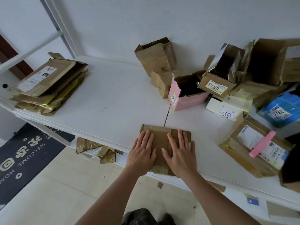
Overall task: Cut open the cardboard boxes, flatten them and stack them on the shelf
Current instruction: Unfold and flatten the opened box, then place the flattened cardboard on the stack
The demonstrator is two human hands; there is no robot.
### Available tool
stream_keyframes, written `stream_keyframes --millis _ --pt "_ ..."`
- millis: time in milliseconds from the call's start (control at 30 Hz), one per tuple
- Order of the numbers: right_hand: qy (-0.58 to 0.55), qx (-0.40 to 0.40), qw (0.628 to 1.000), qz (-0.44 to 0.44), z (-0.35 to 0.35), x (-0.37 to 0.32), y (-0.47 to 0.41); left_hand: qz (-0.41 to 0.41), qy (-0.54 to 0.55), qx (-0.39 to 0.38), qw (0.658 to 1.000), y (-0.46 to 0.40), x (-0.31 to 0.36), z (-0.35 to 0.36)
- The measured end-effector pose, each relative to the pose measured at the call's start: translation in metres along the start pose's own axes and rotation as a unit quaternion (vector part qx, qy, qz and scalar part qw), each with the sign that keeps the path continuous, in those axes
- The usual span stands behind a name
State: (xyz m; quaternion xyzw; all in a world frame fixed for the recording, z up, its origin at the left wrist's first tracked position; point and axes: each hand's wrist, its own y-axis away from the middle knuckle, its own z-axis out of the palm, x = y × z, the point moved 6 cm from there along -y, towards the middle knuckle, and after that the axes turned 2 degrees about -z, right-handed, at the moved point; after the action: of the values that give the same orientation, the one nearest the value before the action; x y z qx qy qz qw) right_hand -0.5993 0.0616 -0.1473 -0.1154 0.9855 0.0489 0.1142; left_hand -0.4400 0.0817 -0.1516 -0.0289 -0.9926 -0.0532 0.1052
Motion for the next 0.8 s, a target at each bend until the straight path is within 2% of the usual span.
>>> stream_keyframes --millis 67,167,267,367,433,533,600,700,800 --pt "-0.063 0.015 0.998 -0.003 -0.008 0.002 0.004 -0.042 0.044 -0.023 0.998 0.000 -0.003 -0.001" --pt "-0.148 0.067 0.986 0.044 -0.022 0.019 0.024 -0.184 0.155 -0.049 0.969 0.007 -0.024 0.000" --pt "-0.151 0.055 0.985 0.068 -0.016 0.024 0.043 -0.221 0.256 0.003 0.941 0.016 -0.035 -0.011" --pt "-0.244 0.017 0.967 0.072 -0.015 0.011 0.037 -0.231 0.308 0.079 0.919 0.021 -0.043 -0.029" --pt "-0.291 0.001 0.956 0.048 -0.019 -0.004 0.022 -0.286 0.382 0.107 0.872 0.025 -0.056 -0.037" --pt "-0.318 -0.013 0.948 -0.005 -0.026 -0.035 -0.008 -0.346 0.536 0.136 0.758 0.035 -0.091 -0.043" --pt "-0.322 -0.018 0.946 -0.027 -0.027 -0.059 -0.031 -0.357 0.590 0.164 0.705 0.041 -0.118 -0.049" --pt "-0.343 -0.040 0.938 0.018 -0.019 -0.092 -0.062 -0.386 0.615 0.224 0.650 0.051 -0.164 -0.067" --pt "-0.349 -0.074 0.934 0.007 -0.005 -0.134 -0.086 -0.402 0.629 0.254 0.615 0.055 -0.206 -0.080"
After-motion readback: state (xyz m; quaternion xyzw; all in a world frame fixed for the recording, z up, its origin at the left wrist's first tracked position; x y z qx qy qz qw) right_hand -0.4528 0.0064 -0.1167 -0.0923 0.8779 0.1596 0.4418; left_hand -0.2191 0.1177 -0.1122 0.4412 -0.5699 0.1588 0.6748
